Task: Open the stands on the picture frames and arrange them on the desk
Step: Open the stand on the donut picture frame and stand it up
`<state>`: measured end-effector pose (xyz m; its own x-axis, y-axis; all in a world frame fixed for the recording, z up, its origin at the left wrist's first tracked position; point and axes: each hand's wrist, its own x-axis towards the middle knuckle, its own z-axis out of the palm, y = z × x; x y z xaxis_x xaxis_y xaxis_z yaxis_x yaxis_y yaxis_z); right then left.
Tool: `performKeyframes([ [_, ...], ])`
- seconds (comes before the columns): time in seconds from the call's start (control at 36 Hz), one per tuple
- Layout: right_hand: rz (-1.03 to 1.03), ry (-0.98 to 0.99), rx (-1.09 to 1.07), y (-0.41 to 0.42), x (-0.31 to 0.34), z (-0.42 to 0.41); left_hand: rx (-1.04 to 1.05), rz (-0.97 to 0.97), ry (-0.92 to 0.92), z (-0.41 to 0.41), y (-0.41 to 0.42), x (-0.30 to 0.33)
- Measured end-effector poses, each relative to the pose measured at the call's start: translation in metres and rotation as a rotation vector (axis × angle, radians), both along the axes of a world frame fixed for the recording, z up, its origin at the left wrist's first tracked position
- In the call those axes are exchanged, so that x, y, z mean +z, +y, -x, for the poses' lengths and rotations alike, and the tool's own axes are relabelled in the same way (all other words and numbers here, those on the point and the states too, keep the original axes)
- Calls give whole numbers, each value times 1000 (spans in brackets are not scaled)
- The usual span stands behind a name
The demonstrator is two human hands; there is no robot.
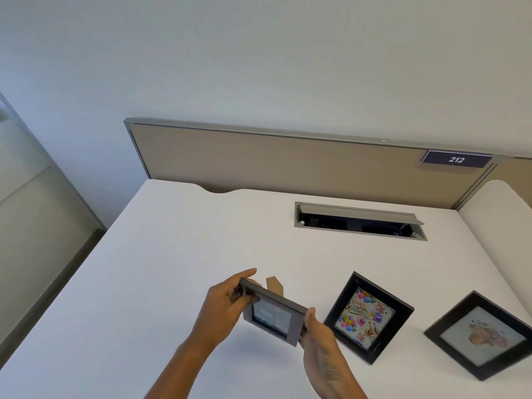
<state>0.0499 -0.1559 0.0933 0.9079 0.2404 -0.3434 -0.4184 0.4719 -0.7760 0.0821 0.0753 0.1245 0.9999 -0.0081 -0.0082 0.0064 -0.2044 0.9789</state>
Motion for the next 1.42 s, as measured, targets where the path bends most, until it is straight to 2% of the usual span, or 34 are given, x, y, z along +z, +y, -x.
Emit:
performKeyframes([
  [0.25,44,179,-95,3,-3,3,-30,-39,133,-18,-12,-22],
  [0.47,56,338,-189,3,-18,0,-25,-68,158,-24,-17,-35],
  [1.06,14,430,-151,-1,-33,-4,-41,-125,171,-31,-23,-54],
  [1.42,54,401,-143,-4,-39,-4,-13,49,229,-22,-20,-61],
])
